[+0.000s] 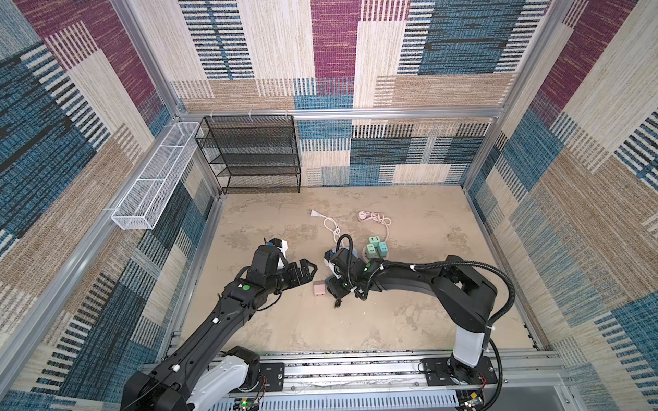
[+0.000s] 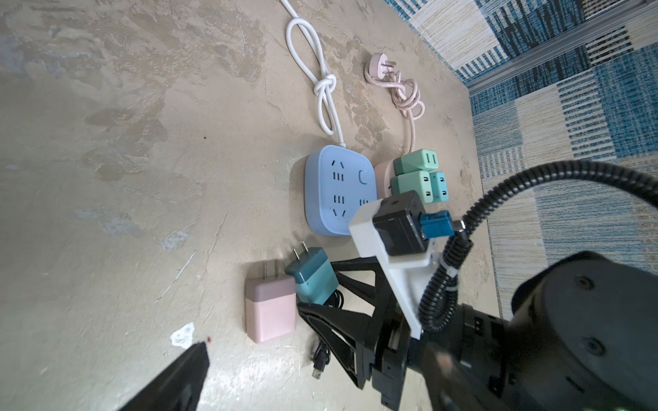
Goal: Insert the plug
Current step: 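Move the right gripper to the teal adapter and grasp it, then lift the teal adapter toward the left gripper while the left gripper reaches in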
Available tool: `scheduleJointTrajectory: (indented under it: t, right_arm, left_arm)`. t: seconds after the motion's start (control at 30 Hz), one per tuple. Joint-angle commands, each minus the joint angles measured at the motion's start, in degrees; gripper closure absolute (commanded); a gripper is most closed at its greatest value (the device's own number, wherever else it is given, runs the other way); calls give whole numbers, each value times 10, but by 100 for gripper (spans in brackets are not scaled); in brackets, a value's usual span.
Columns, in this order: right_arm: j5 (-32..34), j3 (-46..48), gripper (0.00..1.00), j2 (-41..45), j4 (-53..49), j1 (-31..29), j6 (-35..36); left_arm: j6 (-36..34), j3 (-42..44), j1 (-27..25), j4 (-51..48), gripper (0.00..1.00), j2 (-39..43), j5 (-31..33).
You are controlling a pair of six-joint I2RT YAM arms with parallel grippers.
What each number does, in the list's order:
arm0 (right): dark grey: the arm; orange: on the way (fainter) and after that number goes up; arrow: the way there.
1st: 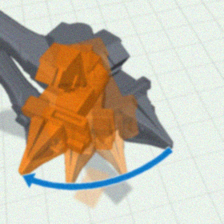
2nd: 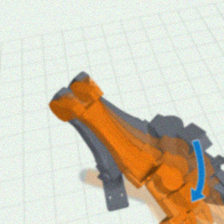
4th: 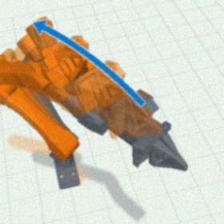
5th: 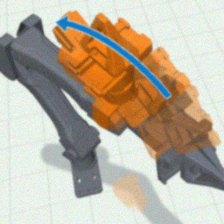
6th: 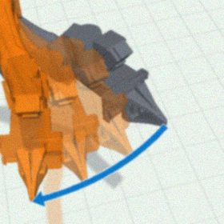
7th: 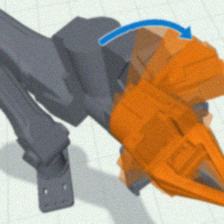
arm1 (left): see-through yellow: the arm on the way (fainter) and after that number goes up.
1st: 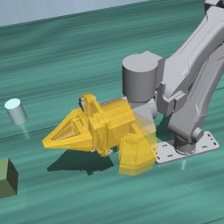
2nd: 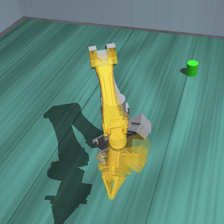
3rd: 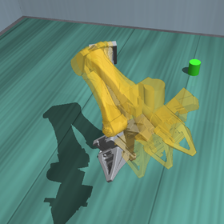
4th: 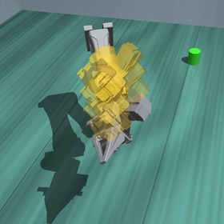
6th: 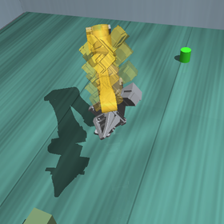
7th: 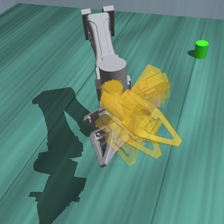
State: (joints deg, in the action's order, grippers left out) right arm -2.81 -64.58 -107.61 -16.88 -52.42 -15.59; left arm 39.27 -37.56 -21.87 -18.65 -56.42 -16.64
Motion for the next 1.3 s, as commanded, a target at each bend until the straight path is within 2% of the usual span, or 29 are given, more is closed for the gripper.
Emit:
scheduleJointTrajectory:
  t: [0.0, 0.4, 0.53, 0.67, 0.87, 1.27]
  right_arm:
    - [3, 2, 44, -4, 6, 0, -3]
    - [15, 17, 52, -8, 7, 0, -5]
    - [22, 26, 58, -3, 4, 0, -3]
    - [28, 34, 70, 15, -1, 0, 4]
    - [24, 38, 76, 54, -17, 0, 27]
    - [-15, 61, 76, 156, -14, 0, 67]
  left_arm:
    - [9, 3, 1, 12, 1, 3, -1]
    - [12, 9, 1, 14, 3, 1, -4]
    - [9, 7, 1, 2, 4, 2, -1]
    - [-4, -4, 1, -22, 6, -7, 2]
    - [-10, -8, 1, -34, 8, -14, 1]
    - [-8, -12, 1, 26, 11, -69, -124]
